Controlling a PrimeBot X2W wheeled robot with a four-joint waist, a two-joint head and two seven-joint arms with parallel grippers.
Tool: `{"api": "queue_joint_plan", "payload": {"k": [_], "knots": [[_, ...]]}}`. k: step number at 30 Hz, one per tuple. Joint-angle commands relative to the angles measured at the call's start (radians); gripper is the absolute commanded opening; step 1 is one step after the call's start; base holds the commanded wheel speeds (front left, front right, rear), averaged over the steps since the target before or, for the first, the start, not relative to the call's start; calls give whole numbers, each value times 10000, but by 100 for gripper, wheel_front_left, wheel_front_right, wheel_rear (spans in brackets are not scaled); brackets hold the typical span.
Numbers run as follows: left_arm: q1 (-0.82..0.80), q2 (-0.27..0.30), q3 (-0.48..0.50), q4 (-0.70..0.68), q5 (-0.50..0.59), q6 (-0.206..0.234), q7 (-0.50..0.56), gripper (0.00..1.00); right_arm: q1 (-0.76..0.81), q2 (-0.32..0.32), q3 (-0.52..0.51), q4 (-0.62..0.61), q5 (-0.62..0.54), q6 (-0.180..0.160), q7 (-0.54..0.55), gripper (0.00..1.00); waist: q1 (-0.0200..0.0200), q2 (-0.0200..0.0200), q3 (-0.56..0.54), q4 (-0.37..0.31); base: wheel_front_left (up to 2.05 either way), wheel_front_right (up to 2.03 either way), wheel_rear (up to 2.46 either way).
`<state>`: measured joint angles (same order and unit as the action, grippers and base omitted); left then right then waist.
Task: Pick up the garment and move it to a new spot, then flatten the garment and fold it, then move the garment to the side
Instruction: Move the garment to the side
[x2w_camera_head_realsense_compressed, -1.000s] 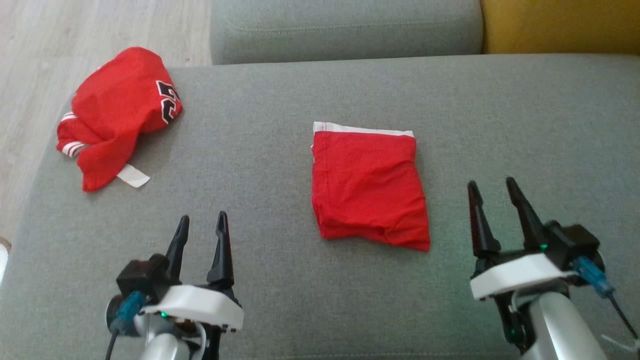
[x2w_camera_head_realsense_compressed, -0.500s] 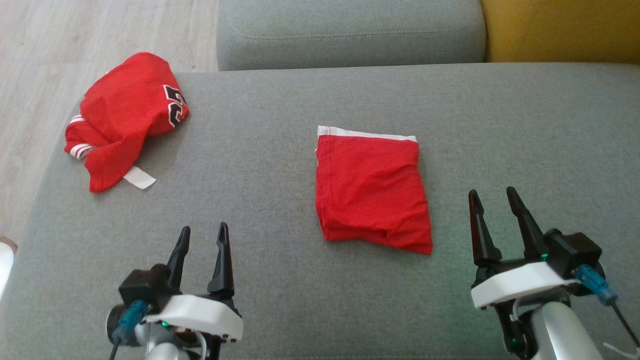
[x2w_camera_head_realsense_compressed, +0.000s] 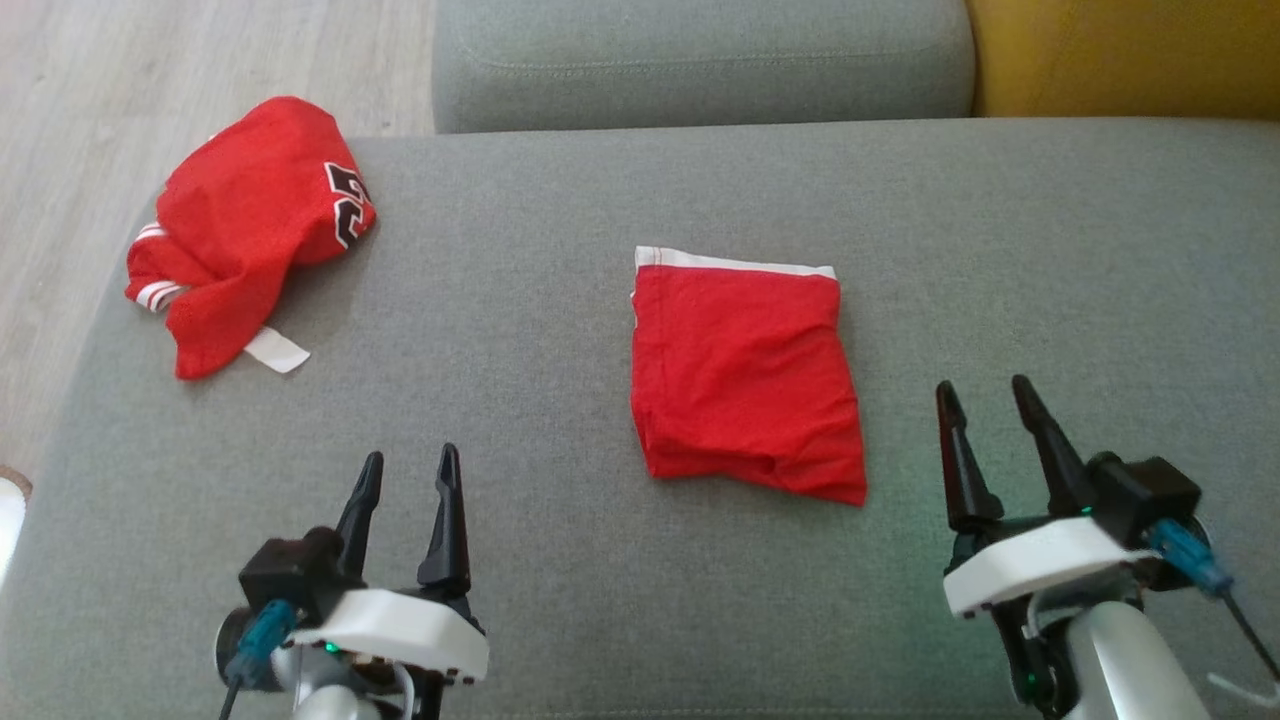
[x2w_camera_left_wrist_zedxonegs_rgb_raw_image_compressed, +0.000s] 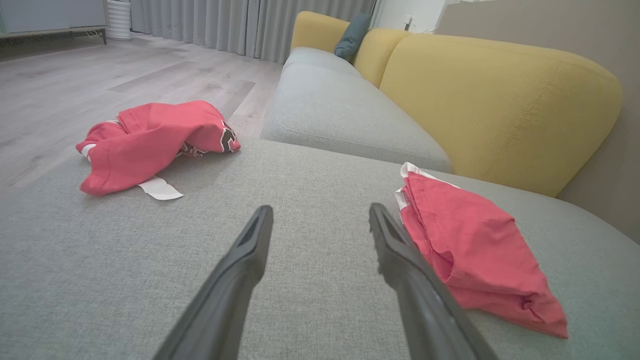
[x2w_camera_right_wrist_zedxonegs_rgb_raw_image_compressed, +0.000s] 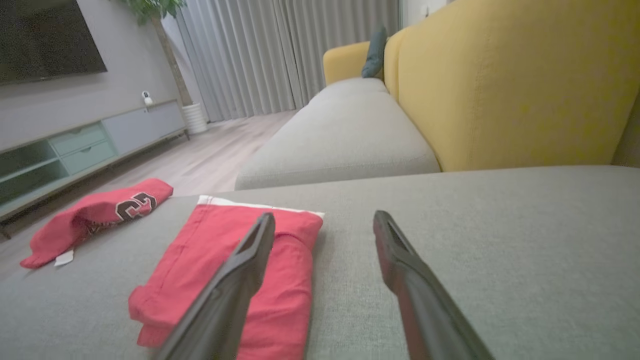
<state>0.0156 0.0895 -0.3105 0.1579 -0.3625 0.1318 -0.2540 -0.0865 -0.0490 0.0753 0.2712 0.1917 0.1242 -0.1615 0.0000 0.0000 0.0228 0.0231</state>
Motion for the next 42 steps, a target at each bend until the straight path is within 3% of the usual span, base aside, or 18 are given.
{"api": "queue_joint_plan", "payload": {"k": [1, 3, 7, 13, 20, 29, 30, 31, 33, 35, 42], "knots": [[-396, -24, 371, -329, 81, -11, -78, 100, -409, -13, 204, -308, -31, 65, 383, 100, 0, 0, 111, 14, 0, 0, 0], [-426, -30, 373, -345, 90, -15, -78, 100, -571, -13, 196, -314, -80, 65, 707, 100, 0, 0, 177, 25, 0, 0, 0], [-566, -92, 333, -382, 109, -54, -78, 100, -1472, -177, 52, -307, -401, 65, 2406, 100, 0, 0, 506, 129, 0, 0, 0], [-881, -241, 245, -341, 70, -158, -78, 100, -2890, -950, 301, 295, 415, 65, 4917, 100, 0, 0, 1126, 477, 0, 0, 0], [-1260, -343, 254, -283, 75, -237, -78, 100, -4031, -1540, 1052, 1423, 1468, 65, 6224, 100, 0, 0, 1783, 1036, 0, 0, 0], [-1464, -383, 324, -273, 130, -303, -78, 100, -4586, -1982, 1853, 2606, 2655, 65, 7144, 100, 0, 0, 2172, 1421, 0, 0, 0], [-1473, -385, 333, -278, 136, -305, -78, 100, -4630, -1996, 1932, 2692, 2800, 65, 7249, 67, 0, 0, 2193, 1428, 0, 0, 0], [-1479, -386, 345, -285, 143, -305, -78, 100, -4676, -2014, 2022, 2755, 2937, 65, 7338, 48, 0, 0, 2214, 1428, 0, 0, 0], [-1500, -388, 366, -300, 153, -296, -78, 100, -4769, -2057, 2185, 2821, 3166, 65, 7412, 29, 0, 0, 2262, 1399, 0, 0, 0], [-1523, -389, 361, -314, 160, -284, -78, 100, -4852, -2114, 2317, 2842, 3319, 65, 7330, 0, 0, 0, 2304, 1325, 0, 0, 0], [-1681, -390, 430, -425, 445, -345, -78, 100, -5307, -2598, 2373, 2808, 3092, 65, 6451, 0, 0, 0, 2575, 535, 0, 0, 0]]}}
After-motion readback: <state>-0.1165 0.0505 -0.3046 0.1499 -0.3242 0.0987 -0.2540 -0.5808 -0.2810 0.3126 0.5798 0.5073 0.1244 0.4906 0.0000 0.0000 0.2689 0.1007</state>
